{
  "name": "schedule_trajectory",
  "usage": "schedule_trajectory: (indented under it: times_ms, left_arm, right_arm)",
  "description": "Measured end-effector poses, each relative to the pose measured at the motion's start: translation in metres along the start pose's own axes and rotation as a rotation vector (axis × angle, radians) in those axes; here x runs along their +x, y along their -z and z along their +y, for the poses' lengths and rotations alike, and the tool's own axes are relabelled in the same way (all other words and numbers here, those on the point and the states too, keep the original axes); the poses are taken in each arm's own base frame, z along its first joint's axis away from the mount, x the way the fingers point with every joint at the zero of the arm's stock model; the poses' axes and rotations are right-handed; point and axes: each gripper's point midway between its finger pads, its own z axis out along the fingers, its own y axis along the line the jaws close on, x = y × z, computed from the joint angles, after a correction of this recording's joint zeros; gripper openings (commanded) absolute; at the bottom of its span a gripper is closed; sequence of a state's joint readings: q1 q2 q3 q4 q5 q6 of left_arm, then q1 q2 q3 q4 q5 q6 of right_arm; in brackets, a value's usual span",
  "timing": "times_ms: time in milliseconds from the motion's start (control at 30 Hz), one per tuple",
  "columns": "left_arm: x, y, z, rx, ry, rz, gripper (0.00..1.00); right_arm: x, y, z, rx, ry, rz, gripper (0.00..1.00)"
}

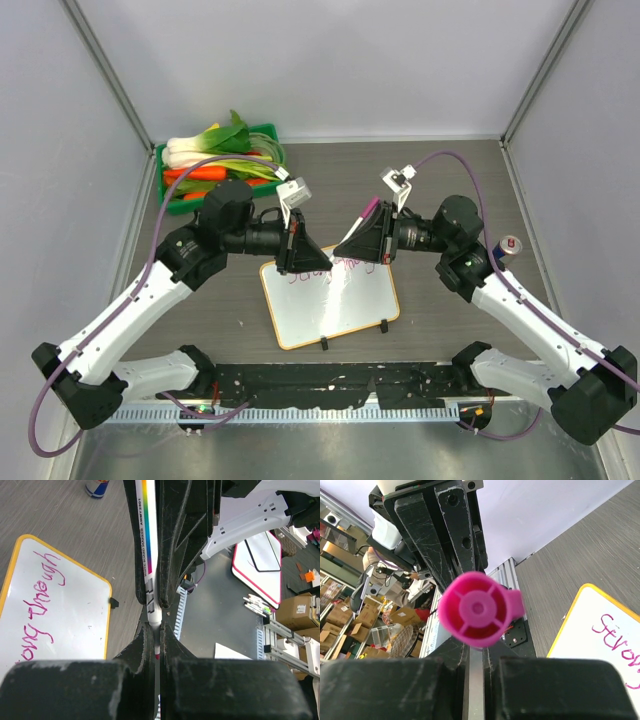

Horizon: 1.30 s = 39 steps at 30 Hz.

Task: Write a sentence on the whiteboard
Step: Adjust the whiteboard marker.

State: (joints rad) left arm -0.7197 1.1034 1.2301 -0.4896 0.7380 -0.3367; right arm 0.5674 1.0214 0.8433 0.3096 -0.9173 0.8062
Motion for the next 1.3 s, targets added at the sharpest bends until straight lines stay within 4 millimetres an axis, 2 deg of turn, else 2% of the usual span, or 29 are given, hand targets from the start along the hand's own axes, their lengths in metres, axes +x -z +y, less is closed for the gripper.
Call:
schedule_trajectory:
  times_ms: [67,133,200,267,433,633,833,1167,1300]
  left_arm:
    - [0.0,0.0,0.001,-0.003,0.0,0.0,0.24]
    - [0.0,0.0,0.003,-0.012,-0.001,-0.001,0.55]
    - [0.002,0.0,0.006,-0.031,0.001,-0.003,0.71]
    - [0.006,0.001,0.012,-0.064,0.011,-0.006,0.76]
    - [0.029,0.009,0.036,-0.202,0.067,-0.023,0.82]
    - [0.067,0.033,0.071,-0.437,0.18,-0.08,0.84]
    - [0.103,0.05,0.085,-0.551,0.298,-0.088,0.84]
    - [0.134,0.085,0.113,-0.816,0.427,-0.103,0.83]
    - [0.149,0.087,0.124,-0.869,0.458,-0.089,0.77]
  right_arm:
    - [0.0,0.0,-0.001,0.004,0.002,-0.001,0.01]
    - [0.0,0.0,-0.003,0.012,0.003,-0.004,0.01]
    - [0.001,0.0,-0.006,0.026,-0.002,-0.004,0.01]
    - [0.001,0.0,-0.011,0.05,-0.006,-0.009,0.01]
    - [0.002,0.003,-0.033,0.167,-0.019,-0.035,0.01]
    - [0.0,0.011,-0.061,0.312,-0.03,-0.08,0.01]
    - [0.003,0.022,-0.086,0.418,-0.052,-0.099,0.01]
    - [0.014,0.028,-0.103,0.472,-0.07,-0.088,0.01]
    - [0.021,0.03,-0.109,0.487,-0.077,-0.076,0.01]
